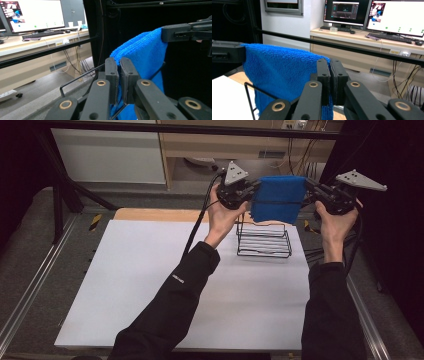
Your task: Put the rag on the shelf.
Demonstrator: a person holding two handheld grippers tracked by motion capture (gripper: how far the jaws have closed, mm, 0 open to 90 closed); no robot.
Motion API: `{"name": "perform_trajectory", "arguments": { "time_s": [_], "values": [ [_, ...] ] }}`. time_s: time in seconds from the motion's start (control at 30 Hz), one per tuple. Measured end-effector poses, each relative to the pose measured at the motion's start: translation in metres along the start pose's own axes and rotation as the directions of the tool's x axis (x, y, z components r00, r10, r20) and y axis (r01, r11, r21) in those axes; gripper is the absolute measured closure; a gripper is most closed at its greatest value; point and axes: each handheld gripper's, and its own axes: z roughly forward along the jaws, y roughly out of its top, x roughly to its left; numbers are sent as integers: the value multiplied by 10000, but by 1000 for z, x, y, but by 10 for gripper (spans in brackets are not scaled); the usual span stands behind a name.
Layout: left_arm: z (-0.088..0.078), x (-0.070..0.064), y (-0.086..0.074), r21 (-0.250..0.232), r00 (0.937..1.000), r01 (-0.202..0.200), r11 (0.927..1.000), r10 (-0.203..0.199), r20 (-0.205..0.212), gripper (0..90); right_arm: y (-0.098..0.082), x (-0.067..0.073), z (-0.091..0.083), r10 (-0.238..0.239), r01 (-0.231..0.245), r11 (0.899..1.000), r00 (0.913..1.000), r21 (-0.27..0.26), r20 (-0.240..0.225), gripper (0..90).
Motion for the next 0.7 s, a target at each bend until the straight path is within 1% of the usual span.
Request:
{"name": "perform_trajectory", "arguments": {
  "time_s": [0.07, 0.13, 0.23, 0.47, 0.63, 0.7],
  "values": [
    [-1, -1, 1, 27, 10000, -78, 10000, 78, 46, 854, -1, 0, -2, 2, -2, 10000, 10000, 40, -64, 875],
    [-2, -1, 1, 51, 9999, -57, 10000, 56, 98, 854, -1, 1, -4, 9, -8, 9999, 9999, 101, -105, 874],
    [-3, -3, 0, 251, 9998, -17, 9997, 12, 202, 853, -2, 2, -6, -18, 21, 9998, 9999, 217, -110, 874],
    [-8, -6, -8, 699, 9990, 88, 9975, -118, 438, 848, -11, 4, -8, 81, -62, 9982, 9994, 604, -322, 874],
    [-12, -10, -14, 918, 9985, 14, 9958, -65, 549, 846, -14, 7, -13, 108, -77, 9975, 9989, 699, -451, 873],
    [-13, -13, -15, 1023, 9984, -114, 9947, 56, 559, 845, -15, 9, -14, 56, -18, 9971, 9987, 762, -500, 873]
  ]
}}
